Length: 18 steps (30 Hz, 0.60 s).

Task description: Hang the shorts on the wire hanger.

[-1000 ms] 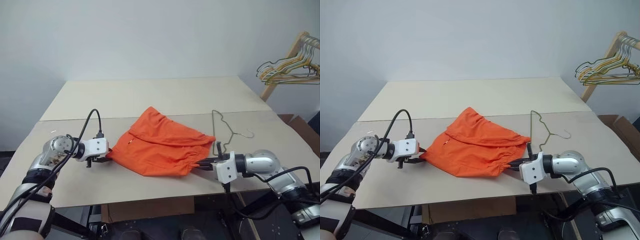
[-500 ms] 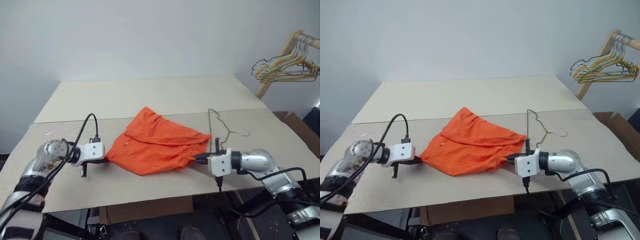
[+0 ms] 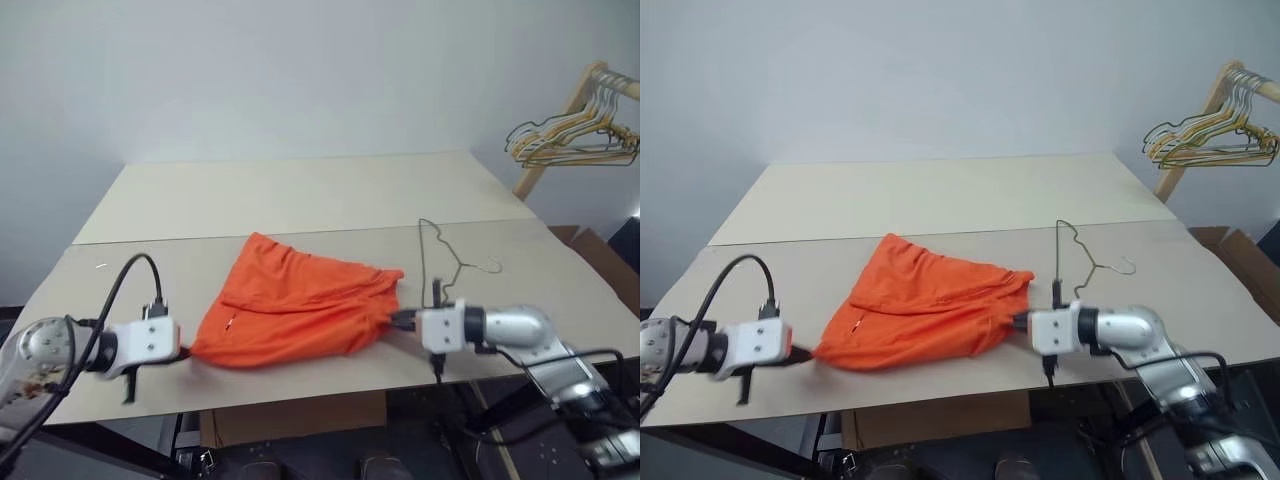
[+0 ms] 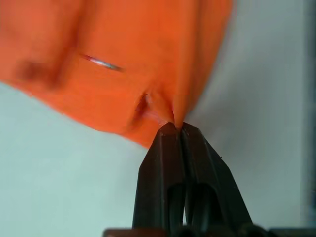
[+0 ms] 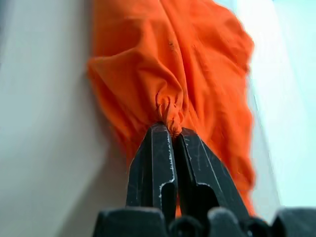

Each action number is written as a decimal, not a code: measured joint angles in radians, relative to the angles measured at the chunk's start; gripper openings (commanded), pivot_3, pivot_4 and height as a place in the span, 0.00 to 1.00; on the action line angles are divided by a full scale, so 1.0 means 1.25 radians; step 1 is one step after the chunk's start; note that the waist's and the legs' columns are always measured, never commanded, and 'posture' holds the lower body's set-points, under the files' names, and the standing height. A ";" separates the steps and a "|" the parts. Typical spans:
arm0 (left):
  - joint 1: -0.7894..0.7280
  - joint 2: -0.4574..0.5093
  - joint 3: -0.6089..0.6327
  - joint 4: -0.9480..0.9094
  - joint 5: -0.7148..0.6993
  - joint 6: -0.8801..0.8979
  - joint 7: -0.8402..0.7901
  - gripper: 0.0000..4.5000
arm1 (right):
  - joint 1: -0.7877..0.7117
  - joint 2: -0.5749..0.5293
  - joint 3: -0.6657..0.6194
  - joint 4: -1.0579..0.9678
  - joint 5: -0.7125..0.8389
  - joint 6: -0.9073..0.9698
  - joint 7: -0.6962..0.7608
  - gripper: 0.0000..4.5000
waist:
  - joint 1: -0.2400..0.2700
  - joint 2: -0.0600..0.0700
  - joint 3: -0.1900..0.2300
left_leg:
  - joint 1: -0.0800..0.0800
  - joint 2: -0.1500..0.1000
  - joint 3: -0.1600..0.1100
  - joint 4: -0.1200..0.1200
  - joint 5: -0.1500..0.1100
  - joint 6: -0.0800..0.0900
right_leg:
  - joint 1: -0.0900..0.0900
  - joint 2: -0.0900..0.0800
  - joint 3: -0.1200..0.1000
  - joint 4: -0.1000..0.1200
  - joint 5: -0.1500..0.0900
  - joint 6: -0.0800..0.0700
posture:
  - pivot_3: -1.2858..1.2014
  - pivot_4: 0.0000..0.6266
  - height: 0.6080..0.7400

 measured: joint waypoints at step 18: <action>-0.408 -0.188 0.102 -0.018 0.112 -0.049 0.591 0.01 | -0.370 0.194 -0.072 0.295 -0.244 -0.037 -0.738 0.00 | -0.032 -0.004 -0.005 | -0.035 -0.003 -0.003 -0.003 0.006 -0.012 | -0.035 0.000 -0.002 0.001 0.010 0.000 | 0.53 0.00 1.00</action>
